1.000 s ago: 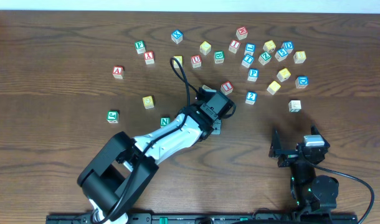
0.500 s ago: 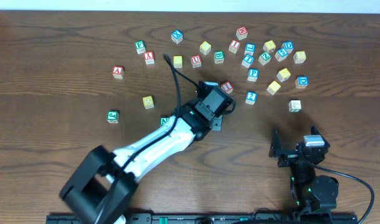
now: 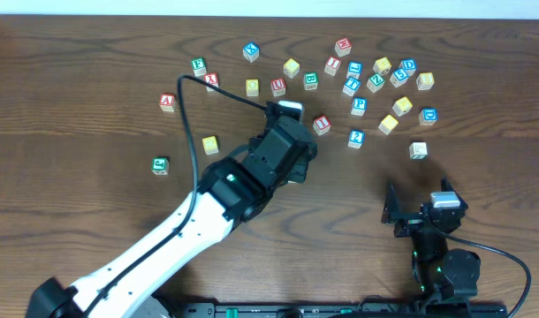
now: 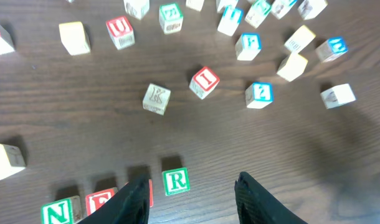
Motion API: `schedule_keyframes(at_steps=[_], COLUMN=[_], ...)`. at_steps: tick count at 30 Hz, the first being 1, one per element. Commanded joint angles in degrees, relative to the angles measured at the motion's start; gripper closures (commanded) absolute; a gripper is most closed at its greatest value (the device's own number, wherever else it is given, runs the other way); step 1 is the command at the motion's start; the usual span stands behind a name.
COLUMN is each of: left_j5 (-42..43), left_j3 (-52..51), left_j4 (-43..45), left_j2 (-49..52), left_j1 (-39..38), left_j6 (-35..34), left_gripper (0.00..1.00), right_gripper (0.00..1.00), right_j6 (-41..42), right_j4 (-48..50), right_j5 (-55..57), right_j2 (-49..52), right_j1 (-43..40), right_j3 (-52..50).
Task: Spell out NEURIPS
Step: 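Open the left gripper and raise it off the R block, then move the left arm aside and swing the right arm toward the red I block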
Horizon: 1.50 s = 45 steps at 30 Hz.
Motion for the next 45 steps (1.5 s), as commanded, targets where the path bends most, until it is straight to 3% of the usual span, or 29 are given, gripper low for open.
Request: schedule_keyframes(at_steps=[1, 17, 34, 45], left_j5=[-0.8, -0.8, -0.8, -0.8], left_j3=[1.0, 2.2, 5.4, 5.4], left_j4=[-0.5, -2.1, -9.6, -12.6], left_j2=[-2.3, -2.6, -2.6, -2.6], left_j1=[0.1, 1.6, 10.5, 13.9], left_j6=[1.4, 1.4, 3.5, 12.2], left_gripper=[0.56, 0.56, 0.56, 0.56], right_gripper=[0.01, 0.01, 0.01, 0.01], right_j6=[0.8, 0.8, 0.8, 0.8], right_j4=[-0.3, -0.3, -0.3, -0.3], right_j5=[0.1, 0.0, 0.0, 0.0], right_j2=[-0.2, -0.2, -0.2, -0.2], right_j1=[-0.5, -0.5, -0.5, -0.5], right_j3=[-0.1, -0.1, -0.1, -0.1])
